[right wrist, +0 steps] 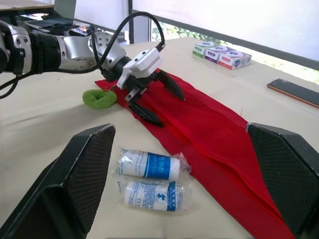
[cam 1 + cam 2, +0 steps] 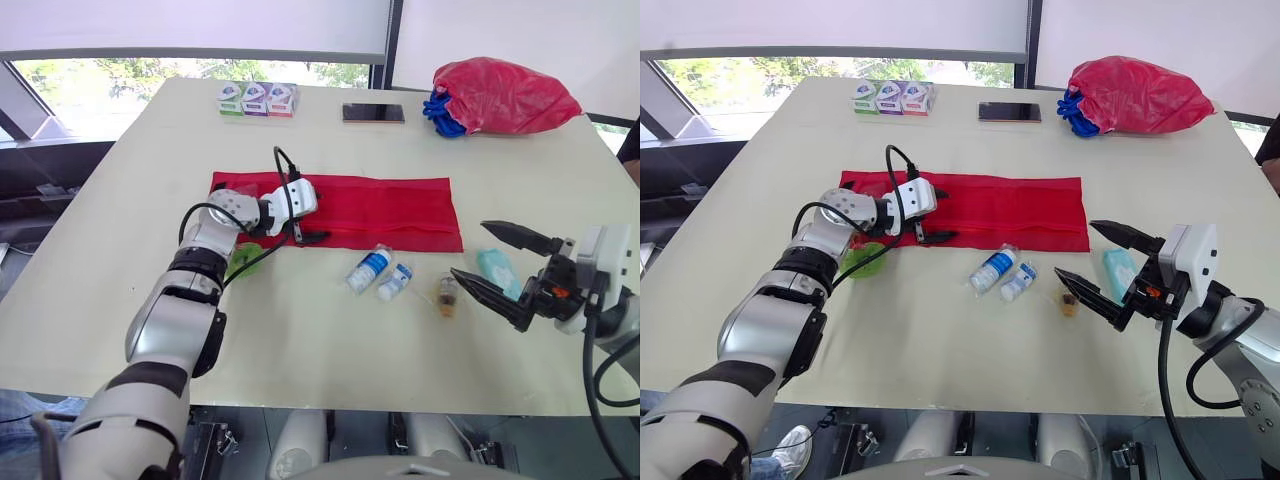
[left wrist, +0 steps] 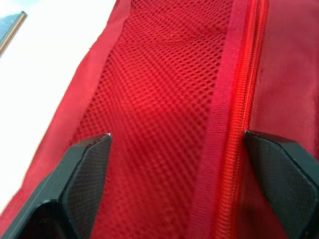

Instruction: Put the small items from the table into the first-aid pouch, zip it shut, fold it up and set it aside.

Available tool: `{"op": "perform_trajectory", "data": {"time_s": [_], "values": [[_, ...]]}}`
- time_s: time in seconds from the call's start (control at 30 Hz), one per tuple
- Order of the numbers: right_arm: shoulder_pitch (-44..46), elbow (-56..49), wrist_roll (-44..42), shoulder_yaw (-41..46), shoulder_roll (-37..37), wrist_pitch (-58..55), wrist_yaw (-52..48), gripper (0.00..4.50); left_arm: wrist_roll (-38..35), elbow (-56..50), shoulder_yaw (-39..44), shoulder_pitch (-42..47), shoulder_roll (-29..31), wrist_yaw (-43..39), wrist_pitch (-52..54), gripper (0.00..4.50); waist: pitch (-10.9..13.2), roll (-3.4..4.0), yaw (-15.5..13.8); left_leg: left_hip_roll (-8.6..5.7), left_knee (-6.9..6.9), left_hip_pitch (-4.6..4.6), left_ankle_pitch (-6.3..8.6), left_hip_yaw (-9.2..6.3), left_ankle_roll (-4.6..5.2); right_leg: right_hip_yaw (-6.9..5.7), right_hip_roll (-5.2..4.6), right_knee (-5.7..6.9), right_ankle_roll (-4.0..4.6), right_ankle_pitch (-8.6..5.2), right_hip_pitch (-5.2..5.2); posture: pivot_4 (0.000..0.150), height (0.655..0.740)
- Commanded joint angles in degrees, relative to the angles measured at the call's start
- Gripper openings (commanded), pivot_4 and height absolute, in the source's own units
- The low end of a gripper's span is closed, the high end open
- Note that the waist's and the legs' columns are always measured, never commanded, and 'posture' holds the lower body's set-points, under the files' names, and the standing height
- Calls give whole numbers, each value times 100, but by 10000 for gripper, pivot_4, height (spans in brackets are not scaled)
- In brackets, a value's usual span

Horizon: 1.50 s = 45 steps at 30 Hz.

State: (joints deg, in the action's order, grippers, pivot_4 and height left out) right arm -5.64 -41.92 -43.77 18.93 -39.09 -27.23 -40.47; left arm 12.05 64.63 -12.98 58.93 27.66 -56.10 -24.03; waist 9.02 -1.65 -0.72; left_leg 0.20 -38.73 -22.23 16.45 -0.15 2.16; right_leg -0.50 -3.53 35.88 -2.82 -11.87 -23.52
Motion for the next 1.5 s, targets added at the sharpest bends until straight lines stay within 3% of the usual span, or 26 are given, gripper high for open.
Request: {"op": "perform_trajectory", "data": {"time_s": [0.03, 0.23, 0.27, 0.3, 0.63, 0.97, 1.5], "values": [[-8, -317, -155, 185, -59, 0, 160, 45000, 233, 351, -71, 159, 30, 355, -125, 36868, 0, 0, 3, 1, 0, 4, 0, 1, 0, 1, 0, 1, 0, 0, 3, 1500, 7400], [-293, -484, -166, 240, -69, 24, 251, 45000, 103, 380, 8, 151, -3, 11, -147, 8013, 0, 0, 3, 10, -3, 10, -1, 5, 0, 1, 1, 3, -2, 1, 8, 1500, 7400], [-320, -480, -161, 259, -78, 40, 249, 45000, 75, 383, 31, 142, 0, -35, -98, 1590, 0, 0, 3, 9, -3, 9, -1, 6, 0, 1, 1, 3, -1, 1, 7, 1500, 7400], [-330, -472, -158, 265, -83, 49, 251, 45000, 46, 392, 64, 143, 4, -49, -45, 750, 0, 0, 2, 9, -3, 9, -1, 6, 0, 1, 1, 2, -1, 2, 7, 1500, 7400], [-229, -343, 6, 61, -90, 133, 174, 45000, -412, 304, 544, 279, -42, -328, 262, 750, 0, 0, 2, 8, -4, 6, -1, 5, 0, 1, 1, 2, 0, 2, 7, 1500, 7400], [-73, -261, 86, -100, -75, 150, 117, 45000, -949, 53, 825, 362, -161, -1286, 888, 750, 0, -1, -6, 4, -4, 3, -1, 2, 0, 0, 1, 1, 0, 1, 7, 1500, 7400], [-278, -214, 266, 51, -177, 291, -72, 45000, -953, -168, 814, 385, -264, -1348, 1019, 750, 1, -1, -4, 0, -9, -1, -1, 0, 0, 0, 0, 1, 0, 2, 7, 1500, 7400]]}}
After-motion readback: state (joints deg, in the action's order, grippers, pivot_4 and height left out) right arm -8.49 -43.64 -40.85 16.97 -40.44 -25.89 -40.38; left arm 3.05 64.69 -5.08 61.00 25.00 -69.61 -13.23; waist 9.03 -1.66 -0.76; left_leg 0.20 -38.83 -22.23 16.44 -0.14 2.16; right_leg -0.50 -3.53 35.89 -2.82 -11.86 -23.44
